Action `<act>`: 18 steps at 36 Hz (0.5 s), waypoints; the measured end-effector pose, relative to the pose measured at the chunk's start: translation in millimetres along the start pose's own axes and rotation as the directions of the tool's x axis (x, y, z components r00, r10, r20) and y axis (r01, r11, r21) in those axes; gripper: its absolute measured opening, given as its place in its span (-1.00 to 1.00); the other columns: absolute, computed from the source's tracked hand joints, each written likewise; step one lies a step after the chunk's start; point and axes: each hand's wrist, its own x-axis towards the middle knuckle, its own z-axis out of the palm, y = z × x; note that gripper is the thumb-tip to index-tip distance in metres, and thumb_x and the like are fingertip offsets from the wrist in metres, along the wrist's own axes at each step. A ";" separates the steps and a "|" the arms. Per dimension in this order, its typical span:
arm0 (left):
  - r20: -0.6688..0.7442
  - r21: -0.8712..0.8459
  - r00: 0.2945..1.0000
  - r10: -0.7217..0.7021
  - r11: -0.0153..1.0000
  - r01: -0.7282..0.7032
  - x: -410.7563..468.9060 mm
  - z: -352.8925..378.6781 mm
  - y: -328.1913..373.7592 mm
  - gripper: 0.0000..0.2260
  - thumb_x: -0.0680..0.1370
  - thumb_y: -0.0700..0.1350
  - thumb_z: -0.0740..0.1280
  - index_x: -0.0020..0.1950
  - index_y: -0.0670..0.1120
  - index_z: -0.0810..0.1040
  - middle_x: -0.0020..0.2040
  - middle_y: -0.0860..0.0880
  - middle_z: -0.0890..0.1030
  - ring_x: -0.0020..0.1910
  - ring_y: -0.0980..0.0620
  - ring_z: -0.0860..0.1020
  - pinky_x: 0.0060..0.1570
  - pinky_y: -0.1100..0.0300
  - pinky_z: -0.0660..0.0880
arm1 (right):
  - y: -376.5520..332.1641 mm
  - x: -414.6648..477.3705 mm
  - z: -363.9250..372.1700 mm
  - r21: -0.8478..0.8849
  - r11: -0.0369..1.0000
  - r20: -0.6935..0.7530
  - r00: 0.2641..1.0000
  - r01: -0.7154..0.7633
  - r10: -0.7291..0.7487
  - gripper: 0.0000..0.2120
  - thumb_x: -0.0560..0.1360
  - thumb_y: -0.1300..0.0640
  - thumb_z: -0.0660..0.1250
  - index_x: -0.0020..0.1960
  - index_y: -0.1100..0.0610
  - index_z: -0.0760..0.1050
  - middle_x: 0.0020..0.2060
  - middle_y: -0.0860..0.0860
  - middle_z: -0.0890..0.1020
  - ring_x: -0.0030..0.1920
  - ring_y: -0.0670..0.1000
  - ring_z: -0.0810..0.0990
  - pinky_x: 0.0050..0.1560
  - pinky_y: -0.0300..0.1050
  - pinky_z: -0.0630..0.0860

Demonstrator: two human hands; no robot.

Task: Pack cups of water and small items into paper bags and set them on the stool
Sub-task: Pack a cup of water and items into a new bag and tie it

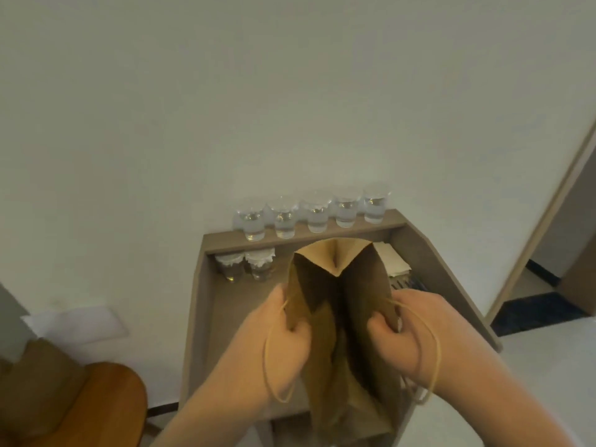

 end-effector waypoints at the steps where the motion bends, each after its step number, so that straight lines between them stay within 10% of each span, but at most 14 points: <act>1: -0.055 0.001 0.998 -0.019 1.000 0.019 2.2 -3.4 -0.8 -0.66 0.64 -0.11 0.30 0.30 0.29 0.43 0.02 0.25 0.60 -0.02 0.29 0.58 0.04 0.22 0.56 | 7.6 5.8 -1.1 -0.012 0.999 -0.014 0.999 -0.036 0.036 -0.70 0.63 -0.18 0.16 -0.18 -0.09 0.52 -0.31 -0.05 0.62 -0.25 -0.10 0.62 -0.16 -0.31 0.50; 5: -0.150 0.061 0.987 -0.064 0.995 0.074 15.1 -32.2 -2.9 -0.59 0.63 -0.25 0.32 0.45 0.04 0.45 0.20 0.07 0.63 0.14 0.12 0.63 0.02 0.31 0.52 | 42.6 29.4 -7.9 0.007 0.991 -0.005 0.991 -0.134 0.134 -0.69 0.63 -0.12 0.21 -0.19 -0.05 0.59 -0.28 -0.03 0.66 -0.21 -0.07 0.67 -0.07 -0.14 0.64; 8: -0.149 0.082 0.986 -0.072 0.993 0.085 16.8 -53.0 -1.5 -0.64 0.64 -0.16 0.40 0.38 0.10 0.42 0.00 0.21 0.59 -0.16 0.47 0.57 -0.19 0.56 0.43 | 56.2 35.8 -20.0 0.055 0.980 -0.037 0.981 -0.189 0.192 -0.70 0.65 -0.04 0.27 -0.20 0.02 0.61 -0.29 0.00 0.66 -0.21 -0.03 0.66 -0.19 -0.18 0.58; 14: -0.114 0.166 0.982 -0.151 0.971 0.169 10.1 -73.8 -12.4 -0.49 0.57 -0.06 0.49 0.49 0.05 0.42 -0.30 -0.02 0.61 -0.32 0.15 0.56 -0.35 0.41 0.39 | 62.0 47.0 -35.7 0.076 0.960 -0.046 0.961 -0.269 0.273 -0.73 0.62 -0.04 0.33 -0.20 0.04 0.63 -0.24 0.01 0.66 -0.13 -0.01 0.61 -0.23 -0.19 0.42; 18: -0.109 0.268 0.972 -0.206 0.936 0.228 1.7 -77.6 -25.3 -0.51 0.61 0.03 0.41 0.52 0.16 0.36 0.05 0.03 0.63 0.00 0.10 0.58 0.05 0.29 0.49 | 48.3 53.3 -32.6 0.067 0.966 -0.043 0.967 -0.248 0.252 -0.75 0.61 0.00 0.33 -0.18 0.07 0.61 -0.23 0.03 0.65 -0.14 0.00 0.60 -0.21 -0.18 0.45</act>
